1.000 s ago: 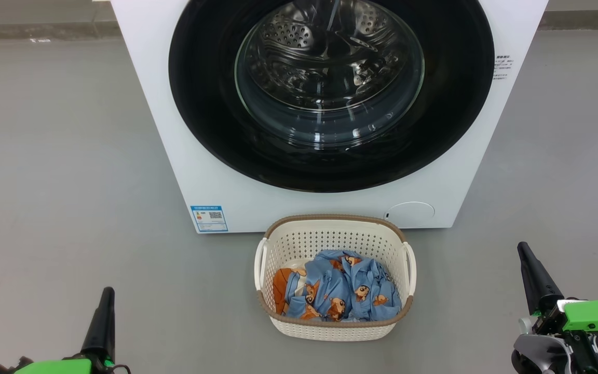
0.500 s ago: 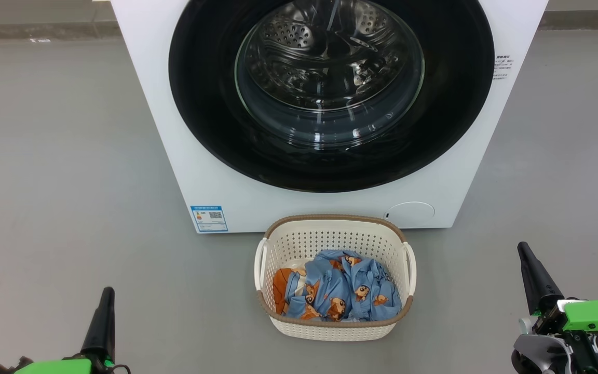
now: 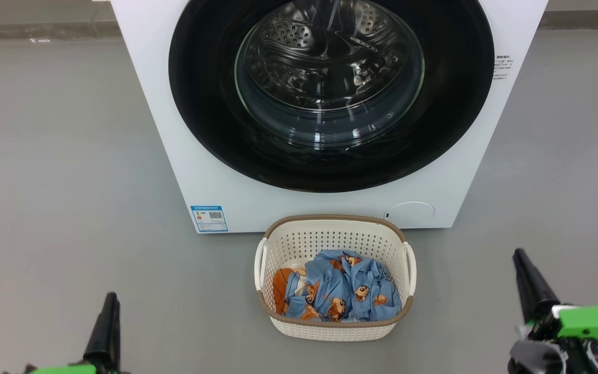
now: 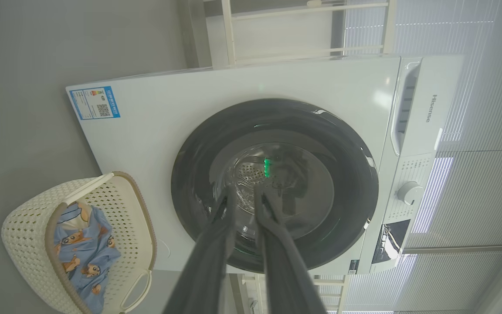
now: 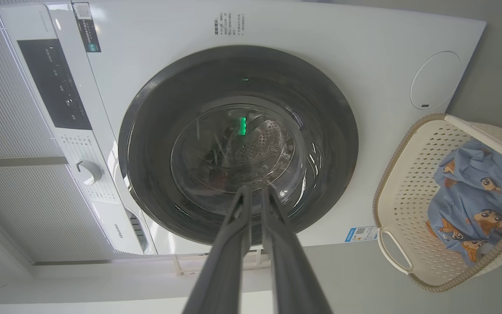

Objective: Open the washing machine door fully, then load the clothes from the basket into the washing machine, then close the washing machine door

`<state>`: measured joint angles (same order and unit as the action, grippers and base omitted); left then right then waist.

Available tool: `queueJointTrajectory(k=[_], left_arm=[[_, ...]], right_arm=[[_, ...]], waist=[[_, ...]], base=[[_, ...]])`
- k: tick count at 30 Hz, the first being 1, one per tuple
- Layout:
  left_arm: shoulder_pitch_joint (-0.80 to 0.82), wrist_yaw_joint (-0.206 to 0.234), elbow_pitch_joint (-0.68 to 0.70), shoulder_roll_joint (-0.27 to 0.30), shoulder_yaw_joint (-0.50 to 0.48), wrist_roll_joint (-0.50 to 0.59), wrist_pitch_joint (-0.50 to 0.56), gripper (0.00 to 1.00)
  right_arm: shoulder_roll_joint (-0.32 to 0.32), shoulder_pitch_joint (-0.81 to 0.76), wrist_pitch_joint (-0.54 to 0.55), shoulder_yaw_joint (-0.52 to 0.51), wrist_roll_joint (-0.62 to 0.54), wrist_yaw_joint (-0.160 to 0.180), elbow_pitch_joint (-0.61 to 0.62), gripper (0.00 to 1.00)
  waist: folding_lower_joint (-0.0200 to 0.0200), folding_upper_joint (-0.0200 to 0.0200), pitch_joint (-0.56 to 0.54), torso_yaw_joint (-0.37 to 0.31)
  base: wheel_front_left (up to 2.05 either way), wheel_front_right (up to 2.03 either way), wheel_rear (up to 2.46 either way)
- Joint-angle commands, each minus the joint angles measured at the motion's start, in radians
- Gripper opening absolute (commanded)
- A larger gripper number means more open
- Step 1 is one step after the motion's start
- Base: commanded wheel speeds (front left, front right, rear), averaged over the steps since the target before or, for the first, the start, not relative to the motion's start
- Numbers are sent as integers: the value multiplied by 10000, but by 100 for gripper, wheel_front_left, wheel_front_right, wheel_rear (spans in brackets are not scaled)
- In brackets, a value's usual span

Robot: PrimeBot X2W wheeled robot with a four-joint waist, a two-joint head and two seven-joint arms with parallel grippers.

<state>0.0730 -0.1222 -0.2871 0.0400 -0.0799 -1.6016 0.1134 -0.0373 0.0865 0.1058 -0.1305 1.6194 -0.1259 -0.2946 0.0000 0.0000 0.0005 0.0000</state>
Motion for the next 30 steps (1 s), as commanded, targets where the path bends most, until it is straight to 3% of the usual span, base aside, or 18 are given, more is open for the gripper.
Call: queueJointTrajectory(k=[1,8,30], left_arm=[[-47,0,-99,-23,17,-1,-6,100],[-104,-4,-125,-44,97,2,-174,100],[75,-18,407,-11,340,365,-809,100]], right_arm=[[46,-33,-1,5,4,0,-105,100],[100,-81,-76,57,92,-2,-191,100],[59,128,-373,366,-19,-10,326,100]], waist=[[0,0,1,0],[16,0,-9,11],[1,0,-31,39]], base=[[0,0,0],[0,0,0],[0,0,0]])
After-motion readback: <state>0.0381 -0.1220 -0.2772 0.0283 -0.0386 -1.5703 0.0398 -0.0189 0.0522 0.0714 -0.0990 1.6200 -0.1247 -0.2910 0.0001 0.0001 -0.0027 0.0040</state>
